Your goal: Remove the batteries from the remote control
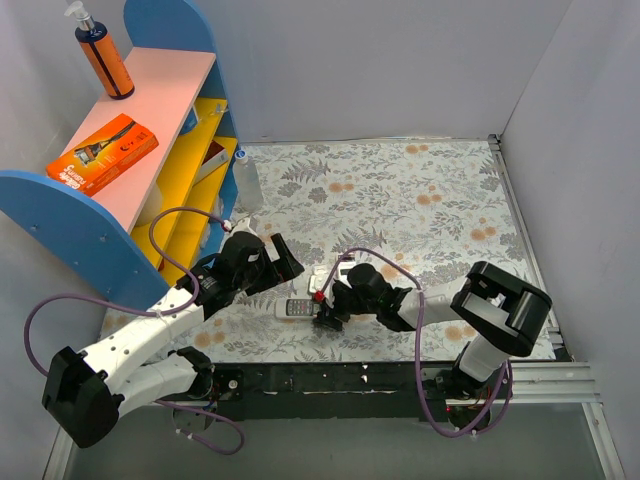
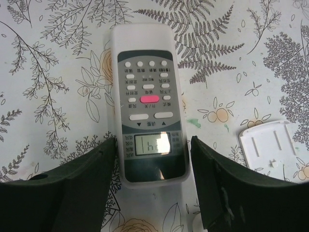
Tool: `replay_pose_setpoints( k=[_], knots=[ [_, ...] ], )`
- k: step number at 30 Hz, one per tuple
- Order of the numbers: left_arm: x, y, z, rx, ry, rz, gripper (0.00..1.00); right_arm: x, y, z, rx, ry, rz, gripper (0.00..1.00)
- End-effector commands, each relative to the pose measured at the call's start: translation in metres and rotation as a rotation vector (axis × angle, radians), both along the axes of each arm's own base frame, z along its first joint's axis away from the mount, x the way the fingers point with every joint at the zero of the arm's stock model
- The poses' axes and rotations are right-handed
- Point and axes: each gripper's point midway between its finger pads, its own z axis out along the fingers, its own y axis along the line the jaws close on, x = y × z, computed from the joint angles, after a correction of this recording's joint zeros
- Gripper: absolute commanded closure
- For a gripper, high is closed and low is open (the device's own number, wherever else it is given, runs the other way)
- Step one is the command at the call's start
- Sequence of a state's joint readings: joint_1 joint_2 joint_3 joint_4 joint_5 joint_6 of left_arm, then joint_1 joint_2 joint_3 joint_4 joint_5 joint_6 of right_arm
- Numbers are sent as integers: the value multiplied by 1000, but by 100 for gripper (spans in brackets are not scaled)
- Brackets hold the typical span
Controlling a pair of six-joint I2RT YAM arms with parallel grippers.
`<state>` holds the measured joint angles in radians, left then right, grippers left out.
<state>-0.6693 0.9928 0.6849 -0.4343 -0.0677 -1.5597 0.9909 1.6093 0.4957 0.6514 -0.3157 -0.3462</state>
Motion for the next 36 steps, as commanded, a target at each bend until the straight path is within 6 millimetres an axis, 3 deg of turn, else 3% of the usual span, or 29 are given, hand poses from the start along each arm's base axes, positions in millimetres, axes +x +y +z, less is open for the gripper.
replay_pose_setpoints(
  k=[1, 3, 8, 13, 22, 27, 30, 31, 33, 36],
  knots=[
    [1, 3, 3, 0, -15, 7, 2, 10, 3, 0, -19, -82, -34, 30],
    [1, 3, 3, -2, -13, 6, 2, 10, 3, -1, -26, -83, -34, 33],
    [0, 3, 5, -3, -11, 9, 2, 14, 2, 3, -30, -76, -79, 51],
    [-3, 4, 6, -1, 3, 7, 2, 8, 2, 28, 52, 4, -124, 63],
    [-8, -3, 8, -45, 45, -3, 2, 14, -5, 85, 231, 83, -182, 71],
    [-12, -19, 8, -97, 101, -44, 2, 25, -16, 91, 264, 124, -223, 74],
    [-10, -18, 2, -71, 121, -30, 3, 20, -18, 82, 242, 133, -181, 67],
    [-9, -16, 0, -60, 126, -18, 3, 13, -16, 79, 231, 128, -123, 53],
    [-9, -14, 0, -62, 127, -7, 2, 9, -14, 68, 178, 101, -59, 41],
    [-9, -6, -2, -51, 134, 21, 2, 12, -13, 62, 143, 44, -19, 34]
  ],
)
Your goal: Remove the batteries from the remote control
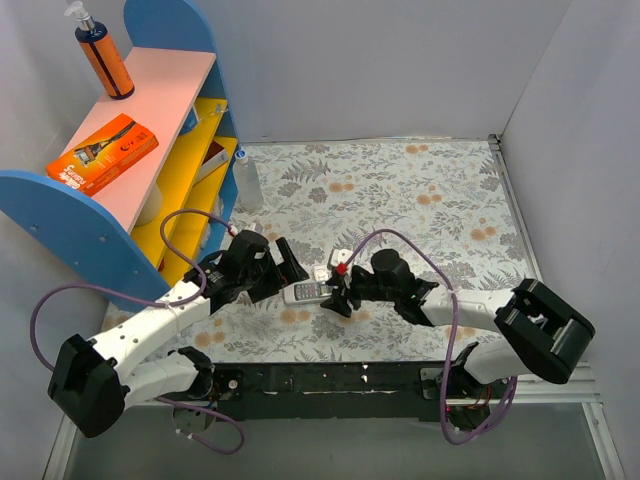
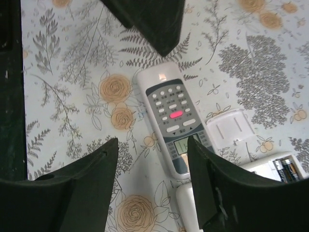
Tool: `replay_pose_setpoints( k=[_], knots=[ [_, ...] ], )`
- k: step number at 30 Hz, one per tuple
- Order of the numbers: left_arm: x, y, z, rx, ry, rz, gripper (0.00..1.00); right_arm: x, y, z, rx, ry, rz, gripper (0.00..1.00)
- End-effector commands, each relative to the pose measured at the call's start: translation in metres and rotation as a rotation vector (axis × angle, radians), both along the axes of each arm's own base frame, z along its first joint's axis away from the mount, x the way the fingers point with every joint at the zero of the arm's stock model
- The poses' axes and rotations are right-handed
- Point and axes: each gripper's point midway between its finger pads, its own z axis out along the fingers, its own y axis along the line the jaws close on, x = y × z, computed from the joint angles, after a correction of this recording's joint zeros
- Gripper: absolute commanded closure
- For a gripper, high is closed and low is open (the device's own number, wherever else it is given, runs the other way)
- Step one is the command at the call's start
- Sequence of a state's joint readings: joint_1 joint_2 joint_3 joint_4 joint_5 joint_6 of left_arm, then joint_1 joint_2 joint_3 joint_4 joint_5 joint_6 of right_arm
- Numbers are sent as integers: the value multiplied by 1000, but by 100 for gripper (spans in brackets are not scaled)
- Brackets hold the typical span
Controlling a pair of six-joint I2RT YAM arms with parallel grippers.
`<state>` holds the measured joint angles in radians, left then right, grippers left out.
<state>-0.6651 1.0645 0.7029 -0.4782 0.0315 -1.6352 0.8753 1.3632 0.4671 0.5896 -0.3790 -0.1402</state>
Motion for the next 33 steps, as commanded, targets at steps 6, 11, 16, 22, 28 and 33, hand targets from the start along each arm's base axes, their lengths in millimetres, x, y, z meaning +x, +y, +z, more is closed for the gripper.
replay_pose_setpoints(
  k=[6, 11, 16, 22, 28, 33],
  knots=[
    [6, 20, 5, 22, 17, 76, 2, 9, 10, -13, -87, -214, 170, 29],
    [7, 24, 4, 18, 5, 75, 2, 20, 18, -31, -159, -189, 194, 29],
    [8, 25, 3, 25, -1, 59, 2, 20, 18, -45, -196, -162, 210, 30],
    [5, 19, 1, -22, 3, 48, 2, 23, 14, -61, -247, -149, 200, 30],
    [2, 19, -7, -26, 29, 55, 2, 30, 14, -56, -249, -176, 179, 30],
    [3, 21, -7, -13, 30, 60, 2, 37, 17, -47, -249, -205, 167, 29]
  ],
)
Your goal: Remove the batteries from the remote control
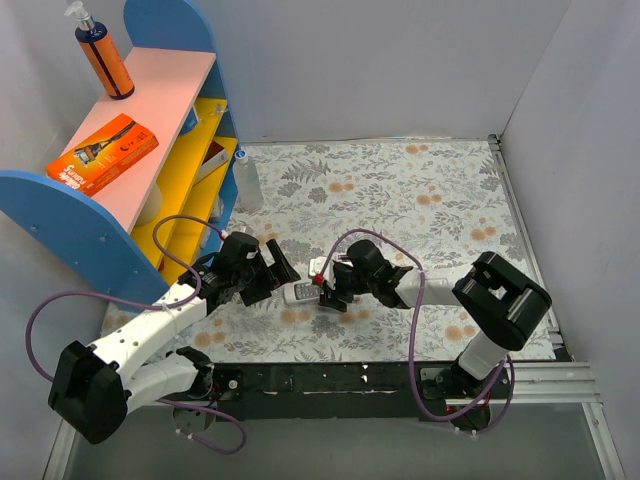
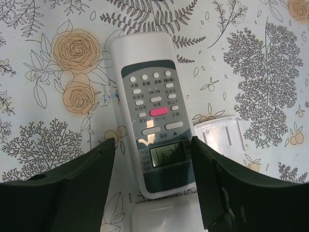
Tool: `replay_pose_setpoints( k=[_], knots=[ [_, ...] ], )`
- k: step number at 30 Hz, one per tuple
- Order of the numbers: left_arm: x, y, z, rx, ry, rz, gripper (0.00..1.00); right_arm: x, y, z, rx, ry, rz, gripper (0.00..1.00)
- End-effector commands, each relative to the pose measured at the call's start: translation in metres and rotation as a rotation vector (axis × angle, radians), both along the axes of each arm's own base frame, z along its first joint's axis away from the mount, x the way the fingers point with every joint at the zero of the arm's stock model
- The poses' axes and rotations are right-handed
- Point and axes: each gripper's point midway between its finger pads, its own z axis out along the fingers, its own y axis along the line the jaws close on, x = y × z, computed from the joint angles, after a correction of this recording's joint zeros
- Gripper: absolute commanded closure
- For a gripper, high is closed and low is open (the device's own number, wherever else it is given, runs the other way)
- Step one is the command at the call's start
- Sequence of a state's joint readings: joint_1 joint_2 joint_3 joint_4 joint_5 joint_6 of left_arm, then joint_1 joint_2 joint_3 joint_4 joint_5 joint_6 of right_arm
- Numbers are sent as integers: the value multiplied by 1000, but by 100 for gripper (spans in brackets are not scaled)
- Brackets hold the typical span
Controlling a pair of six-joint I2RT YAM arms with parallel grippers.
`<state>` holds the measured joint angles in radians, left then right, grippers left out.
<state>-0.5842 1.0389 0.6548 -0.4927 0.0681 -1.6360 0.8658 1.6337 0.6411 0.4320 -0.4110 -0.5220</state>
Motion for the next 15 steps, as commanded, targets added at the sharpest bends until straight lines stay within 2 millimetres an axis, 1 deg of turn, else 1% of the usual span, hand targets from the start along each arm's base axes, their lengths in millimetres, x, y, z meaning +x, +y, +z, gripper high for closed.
replay_pose_setpoints(
  k=[1, 3, 8, 10, 11, 12, 15],
  knots=[
    [3, 1, 6, -12, -17, 10, 2, 11, 5, 12, -6, -37, -8, 29],
    [3, 0, 7, -13, -20, 7, 2, 11, 7, 12, -12, -33, 4, 27],
    [4, -1, 5, -12, -12, 2, 2, 3, 7, -2, -42, 21, 39, 24],
    [4, -1, 5, -12, -12, 0, 2, 1, 8, -3, -44, 32, 46, 23],
    [3, -1, 5, -11, -13, -4, 2, -1, 6, -8, -60, 47, 49, 22],
    [4, 0, 5, -8, -13, -3, 2, 0, 8, -7, -58, 49, 55, 21],
    [4, 1, 5, -5, -15, 0, 2, -4, 7, -11, -77, 72, 67, 21]
  ],
)
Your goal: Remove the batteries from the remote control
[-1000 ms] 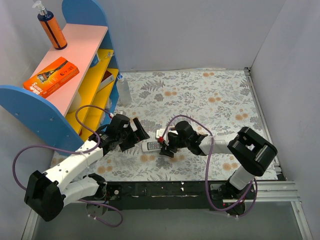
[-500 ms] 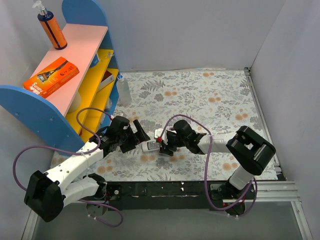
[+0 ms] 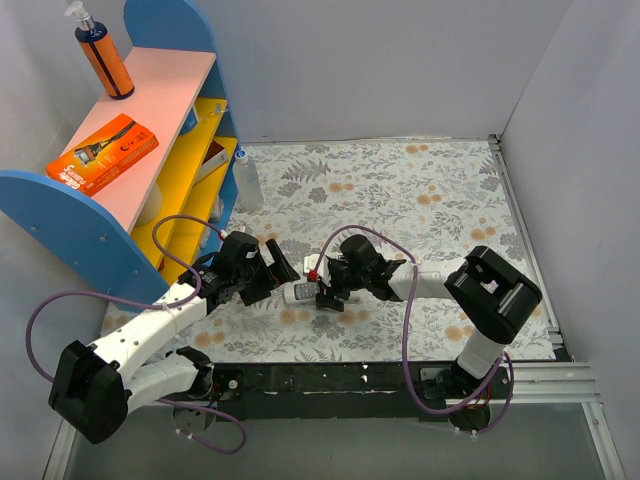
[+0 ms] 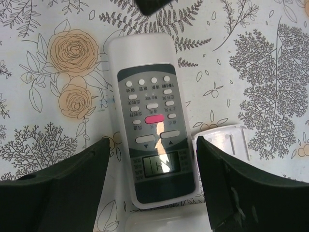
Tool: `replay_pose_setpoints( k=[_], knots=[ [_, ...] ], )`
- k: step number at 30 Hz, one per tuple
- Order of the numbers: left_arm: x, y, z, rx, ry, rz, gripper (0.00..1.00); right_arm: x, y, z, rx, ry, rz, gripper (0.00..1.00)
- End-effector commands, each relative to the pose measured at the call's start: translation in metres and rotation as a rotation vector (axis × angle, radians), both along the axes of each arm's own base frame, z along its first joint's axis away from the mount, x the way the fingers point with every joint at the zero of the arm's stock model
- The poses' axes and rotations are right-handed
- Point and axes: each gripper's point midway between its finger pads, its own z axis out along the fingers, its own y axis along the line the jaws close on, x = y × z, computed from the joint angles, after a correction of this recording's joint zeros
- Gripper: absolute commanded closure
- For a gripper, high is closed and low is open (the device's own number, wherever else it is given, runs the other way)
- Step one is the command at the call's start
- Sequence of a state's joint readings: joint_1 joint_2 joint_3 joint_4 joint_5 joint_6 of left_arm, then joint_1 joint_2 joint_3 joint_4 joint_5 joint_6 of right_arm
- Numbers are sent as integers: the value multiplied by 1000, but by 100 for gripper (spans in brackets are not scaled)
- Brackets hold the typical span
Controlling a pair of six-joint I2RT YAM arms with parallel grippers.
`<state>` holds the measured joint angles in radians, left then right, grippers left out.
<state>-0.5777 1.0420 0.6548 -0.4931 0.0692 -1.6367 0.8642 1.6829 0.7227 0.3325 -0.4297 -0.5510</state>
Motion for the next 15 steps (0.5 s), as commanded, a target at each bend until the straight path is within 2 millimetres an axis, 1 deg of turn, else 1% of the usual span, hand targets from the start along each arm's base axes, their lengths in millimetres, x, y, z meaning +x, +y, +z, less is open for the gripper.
replay_pose_setpoints(
  k=[1, 4, 6, 10, 13, 15],
  knots=[
    [2, 0, 5, -5, -17, -5, 2, -7, 1, -6, -33, 50, 37, 21],
    [2, 1, 2, -5, -12, -3, 2, -11, -1, -6, -41, 76, 34, 25],
    [-1, 0, 0, -8, -1, -11, 2, -17, -1, -6, -39, 102, 39, 27],
    [-4, 0, -4, -16, 9, -12, 2, -33, -6, -11, -50, 139, 33, 28],
    [-4, 0, -5, -22, 7, -12, 2, -39, -10, -17, -81, 168, -1, 28],
    [-5, 0, -5, -24, 9, -12, 2, -38, -12, -19, -99, 182, -43, 29]
  ],
)
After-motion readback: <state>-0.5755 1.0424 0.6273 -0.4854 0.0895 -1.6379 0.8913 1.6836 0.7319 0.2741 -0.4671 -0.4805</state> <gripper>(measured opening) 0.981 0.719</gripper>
